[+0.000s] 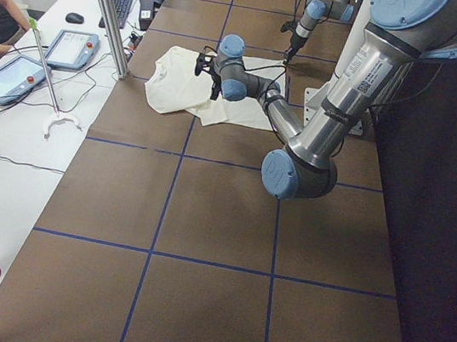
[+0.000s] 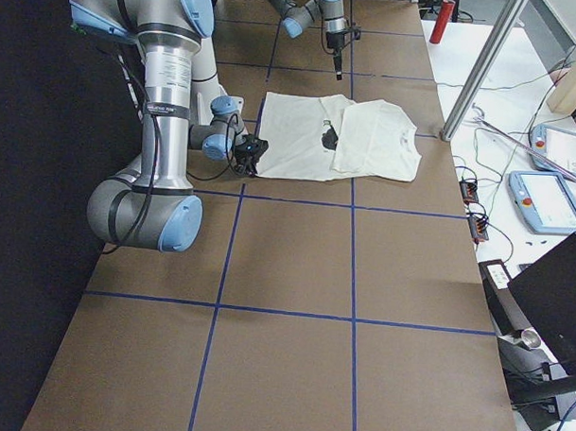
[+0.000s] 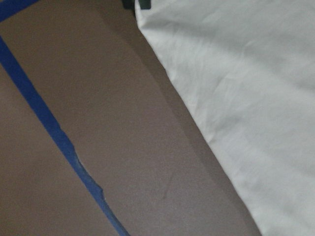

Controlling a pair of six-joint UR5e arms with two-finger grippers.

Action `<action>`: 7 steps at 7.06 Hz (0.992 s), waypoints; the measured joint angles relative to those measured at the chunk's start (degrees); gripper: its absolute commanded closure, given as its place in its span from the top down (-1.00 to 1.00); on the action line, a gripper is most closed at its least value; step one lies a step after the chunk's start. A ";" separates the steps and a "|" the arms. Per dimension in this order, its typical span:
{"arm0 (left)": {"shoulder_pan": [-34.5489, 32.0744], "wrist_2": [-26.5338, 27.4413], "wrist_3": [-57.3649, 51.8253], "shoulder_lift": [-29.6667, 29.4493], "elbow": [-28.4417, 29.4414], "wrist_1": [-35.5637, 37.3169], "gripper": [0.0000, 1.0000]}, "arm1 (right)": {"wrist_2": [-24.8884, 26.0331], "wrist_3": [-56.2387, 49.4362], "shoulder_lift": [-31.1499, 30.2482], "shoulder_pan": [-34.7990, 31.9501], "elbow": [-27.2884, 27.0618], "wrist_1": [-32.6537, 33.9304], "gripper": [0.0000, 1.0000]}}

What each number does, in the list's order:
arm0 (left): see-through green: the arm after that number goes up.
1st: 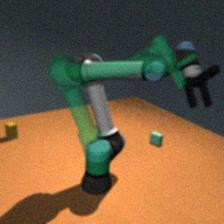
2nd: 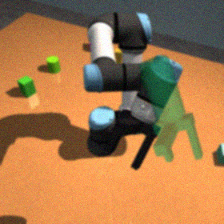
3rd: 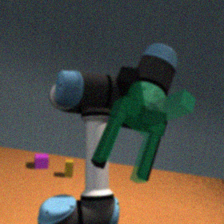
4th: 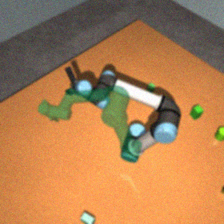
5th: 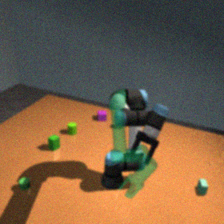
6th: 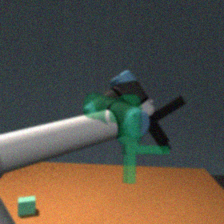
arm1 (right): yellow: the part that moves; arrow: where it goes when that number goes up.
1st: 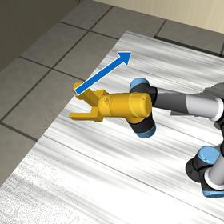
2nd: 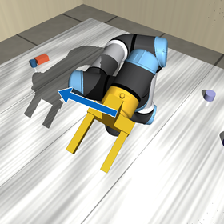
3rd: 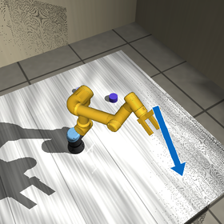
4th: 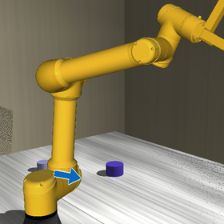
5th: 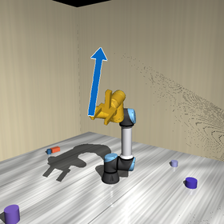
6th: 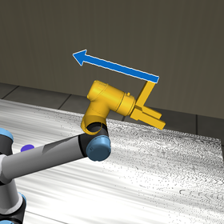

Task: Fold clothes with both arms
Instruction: 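Release the sleeve and move both grippers to the hem corners nearest the robot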

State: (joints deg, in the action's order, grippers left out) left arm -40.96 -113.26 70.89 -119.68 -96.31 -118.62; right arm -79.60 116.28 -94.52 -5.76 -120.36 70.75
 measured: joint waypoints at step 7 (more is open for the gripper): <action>20.10 16.80 22.56 9.76 -13.49 12.62 0.47 | -0.11 -0.41 -0.49 -2.03 -5.17 0.07 -1.00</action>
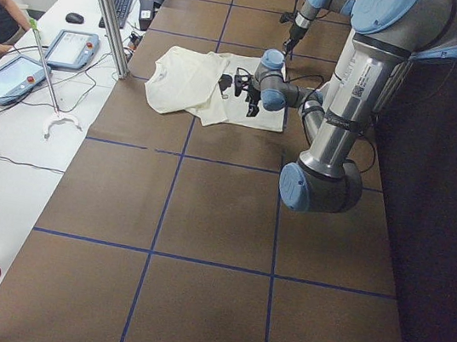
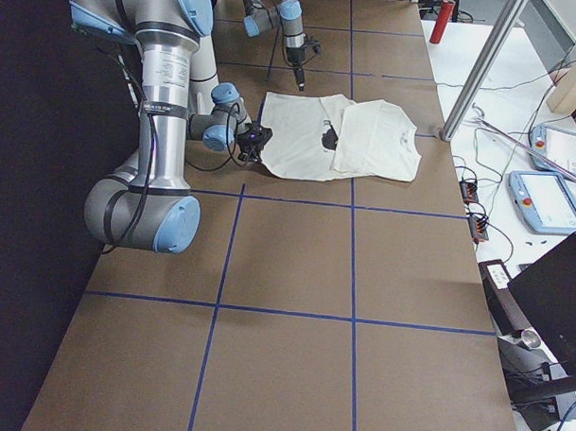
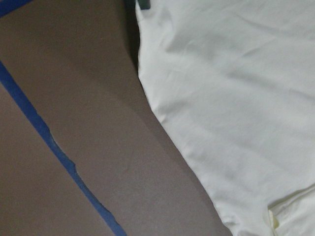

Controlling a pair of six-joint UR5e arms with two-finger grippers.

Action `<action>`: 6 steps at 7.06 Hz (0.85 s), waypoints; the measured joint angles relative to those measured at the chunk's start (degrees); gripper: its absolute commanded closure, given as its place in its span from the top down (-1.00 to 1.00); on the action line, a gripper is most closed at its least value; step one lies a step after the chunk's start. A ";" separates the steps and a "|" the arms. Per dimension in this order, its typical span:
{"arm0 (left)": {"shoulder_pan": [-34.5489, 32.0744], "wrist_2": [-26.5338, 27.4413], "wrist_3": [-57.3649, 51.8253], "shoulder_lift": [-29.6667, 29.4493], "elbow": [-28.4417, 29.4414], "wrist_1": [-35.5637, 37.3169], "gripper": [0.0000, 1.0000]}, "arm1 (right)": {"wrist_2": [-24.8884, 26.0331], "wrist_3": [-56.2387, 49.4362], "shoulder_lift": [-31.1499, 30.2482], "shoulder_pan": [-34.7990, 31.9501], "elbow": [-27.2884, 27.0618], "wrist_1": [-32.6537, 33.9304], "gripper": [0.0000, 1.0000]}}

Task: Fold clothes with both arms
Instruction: 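Release the sleeve and move both grippers to the hem corners nearest the robot, then grasp both hem corners with the left and right grippers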

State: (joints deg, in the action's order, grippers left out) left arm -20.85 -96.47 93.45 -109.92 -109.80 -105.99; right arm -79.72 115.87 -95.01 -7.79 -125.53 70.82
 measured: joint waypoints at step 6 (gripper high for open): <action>13.27 4.76 13.18 1.41 -3.35 12.17 0.26 | 0.00 -0.32 -0.06 0.09 0.02 0.02 -1.00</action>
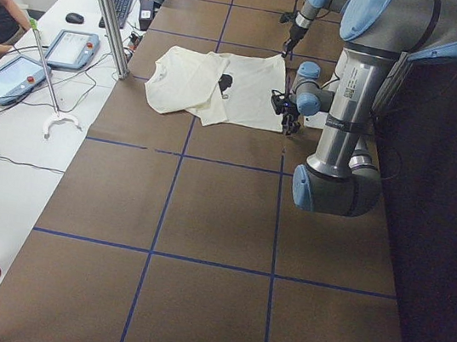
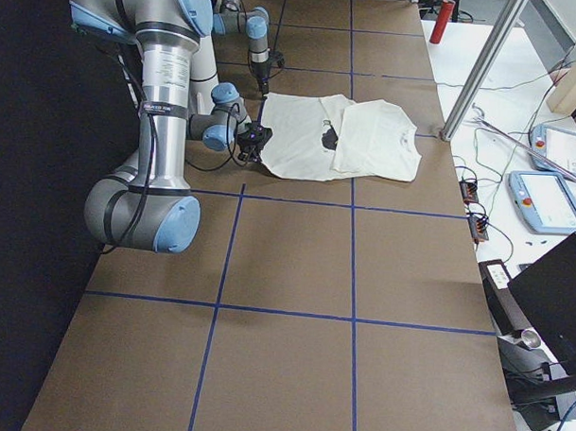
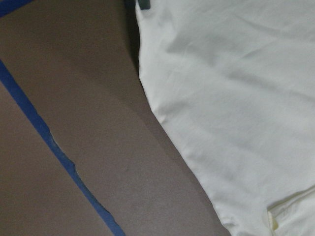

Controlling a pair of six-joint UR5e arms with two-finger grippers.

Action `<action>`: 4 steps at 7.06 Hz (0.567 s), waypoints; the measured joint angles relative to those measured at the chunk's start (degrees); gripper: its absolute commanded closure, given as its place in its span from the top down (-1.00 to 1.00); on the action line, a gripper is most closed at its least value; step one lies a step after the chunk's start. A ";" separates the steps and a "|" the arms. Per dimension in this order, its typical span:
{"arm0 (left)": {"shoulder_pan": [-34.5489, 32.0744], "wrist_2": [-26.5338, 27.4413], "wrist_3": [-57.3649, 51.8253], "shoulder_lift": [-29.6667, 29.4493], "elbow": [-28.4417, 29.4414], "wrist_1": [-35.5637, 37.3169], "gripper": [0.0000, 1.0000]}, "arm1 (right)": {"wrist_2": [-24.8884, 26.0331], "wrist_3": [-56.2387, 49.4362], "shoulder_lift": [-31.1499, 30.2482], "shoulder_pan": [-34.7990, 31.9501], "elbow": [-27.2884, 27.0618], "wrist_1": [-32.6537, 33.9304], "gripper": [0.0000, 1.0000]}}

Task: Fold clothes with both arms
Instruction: 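Grasp both hem corners with the left and right grippers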

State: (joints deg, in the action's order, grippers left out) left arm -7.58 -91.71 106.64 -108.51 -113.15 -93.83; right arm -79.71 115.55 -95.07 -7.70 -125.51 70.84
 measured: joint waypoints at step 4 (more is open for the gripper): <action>-0.67 1.15 -0.51 -0.02 -1.32 0.26 0.22 | 0.02 0.02 -0.05 -0.03 -0.02 0.00 -1.00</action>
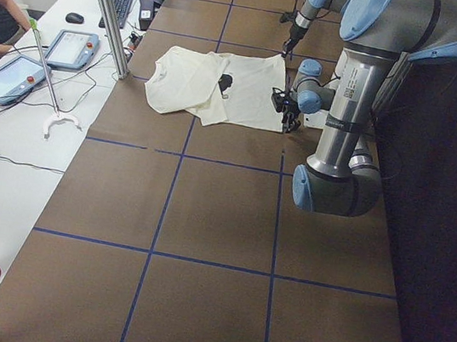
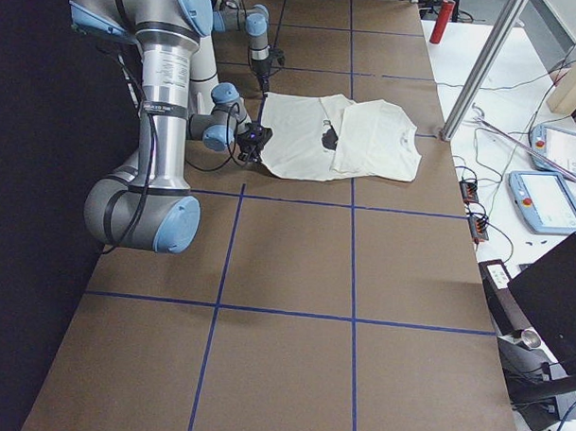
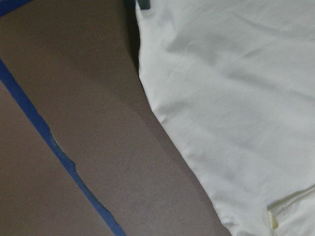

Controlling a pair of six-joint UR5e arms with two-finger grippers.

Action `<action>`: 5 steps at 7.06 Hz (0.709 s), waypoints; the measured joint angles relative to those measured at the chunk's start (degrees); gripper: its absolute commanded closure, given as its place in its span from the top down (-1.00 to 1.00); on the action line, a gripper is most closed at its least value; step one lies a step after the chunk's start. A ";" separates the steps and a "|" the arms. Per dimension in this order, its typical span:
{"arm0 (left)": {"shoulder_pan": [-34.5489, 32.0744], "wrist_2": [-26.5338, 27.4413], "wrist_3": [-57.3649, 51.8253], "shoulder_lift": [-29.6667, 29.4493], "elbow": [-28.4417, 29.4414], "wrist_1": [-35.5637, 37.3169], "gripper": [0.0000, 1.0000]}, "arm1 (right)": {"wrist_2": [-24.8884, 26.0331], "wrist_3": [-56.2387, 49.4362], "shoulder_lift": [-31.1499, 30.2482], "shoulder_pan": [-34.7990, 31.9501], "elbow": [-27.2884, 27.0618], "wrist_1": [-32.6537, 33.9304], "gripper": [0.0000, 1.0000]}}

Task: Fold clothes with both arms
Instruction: 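Grasp both hem corners with the left and right grippers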

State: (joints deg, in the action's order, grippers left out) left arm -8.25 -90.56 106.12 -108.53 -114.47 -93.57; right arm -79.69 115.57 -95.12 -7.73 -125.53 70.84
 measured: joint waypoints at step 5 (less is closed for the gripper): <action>-0.18 1.64 -1.60 0.06 1.02 0.02 -0.70 | -0.02 0.00 -0.06 0.08 0.08 0.00 -1.00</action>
State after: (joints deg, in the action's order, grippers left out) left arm -8.43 -88.92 104.52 -108.48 -113.44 -93.55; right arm -79.72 115.57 -95.18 -7.65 -125.45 70.84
